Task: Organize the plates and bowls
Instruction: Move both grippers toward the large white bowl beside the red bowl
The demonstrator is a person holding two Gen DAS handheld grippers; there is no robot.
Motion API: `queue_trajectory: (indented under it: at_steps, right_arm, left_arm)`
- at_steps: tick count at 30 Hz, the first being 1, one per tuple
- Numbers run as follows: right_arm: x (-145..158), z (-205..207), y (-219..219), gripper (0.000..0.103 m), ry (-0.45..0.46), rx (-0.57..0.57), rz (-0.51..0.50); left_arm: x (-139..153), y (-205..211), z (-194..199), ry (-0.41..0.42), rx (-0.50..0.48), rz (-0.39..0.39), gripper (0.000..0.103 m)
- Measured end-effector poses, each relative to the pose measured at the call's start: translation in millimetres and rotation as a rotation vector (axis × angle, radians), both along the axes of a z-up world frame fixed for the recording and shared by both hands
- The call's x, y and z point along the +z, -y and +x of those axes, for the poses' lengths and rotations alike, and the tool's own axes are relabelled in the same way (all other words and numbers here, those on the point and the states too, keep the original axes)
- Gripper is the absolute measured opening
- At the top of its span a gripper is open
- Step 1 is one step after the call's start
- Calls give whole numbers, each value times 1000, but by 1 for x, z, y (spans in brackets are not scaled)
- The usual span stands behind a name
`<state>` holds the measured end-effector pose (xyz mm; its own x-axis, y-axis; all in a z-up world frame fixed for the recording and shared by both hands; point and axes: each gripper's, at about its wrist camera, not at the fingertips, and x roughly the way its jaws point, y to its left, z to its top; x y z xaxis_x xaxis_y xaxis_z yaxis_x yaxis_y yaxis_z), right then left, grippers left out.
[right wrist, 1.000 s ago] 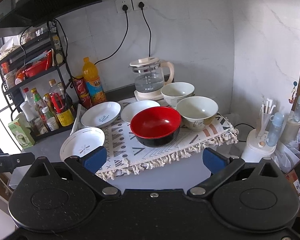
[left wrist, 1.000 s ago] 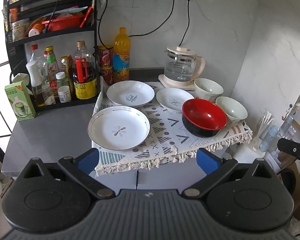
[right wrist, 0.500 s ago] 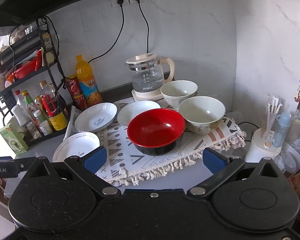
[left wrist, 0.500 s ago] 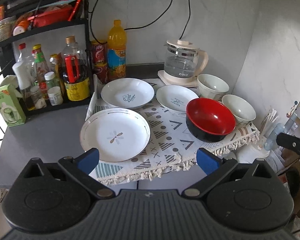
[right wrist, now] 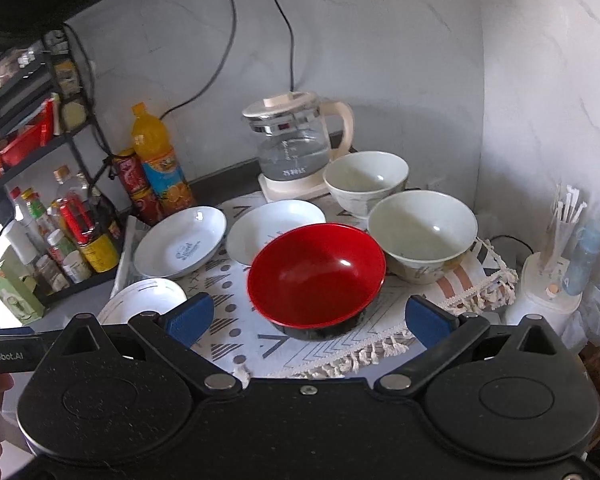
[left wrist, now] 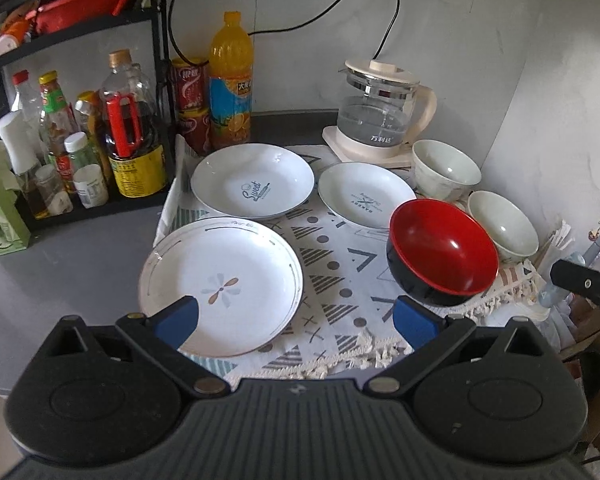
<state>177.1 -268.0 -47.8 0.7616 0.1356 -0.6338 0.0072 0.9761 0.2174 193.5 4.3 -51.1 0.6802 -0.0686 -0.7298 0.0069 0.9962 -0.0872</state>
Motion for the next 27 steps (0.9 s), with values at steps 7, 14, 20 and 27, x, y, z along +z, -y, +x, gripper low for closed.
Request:
queue_trajectory:
  at_steps: [7,14,20,27]
  right_arm:
    - [-8,25,17,103,-15,-67,-29]
    - [-15,41,49,103,-30,-167,-31]
    - [-21,51,71,102,-26,-209,-22]
    - [-36,71,94,91,-60,-247,4]
  left_arm:
    - [-10,22,40,0,-77,-37,102]
    - [-16,62,78,0,-186,-67,101]
    - [-19,98,108,-8,-260,-88,100]
    - [-26,134,138,-22,-329,-95,96]
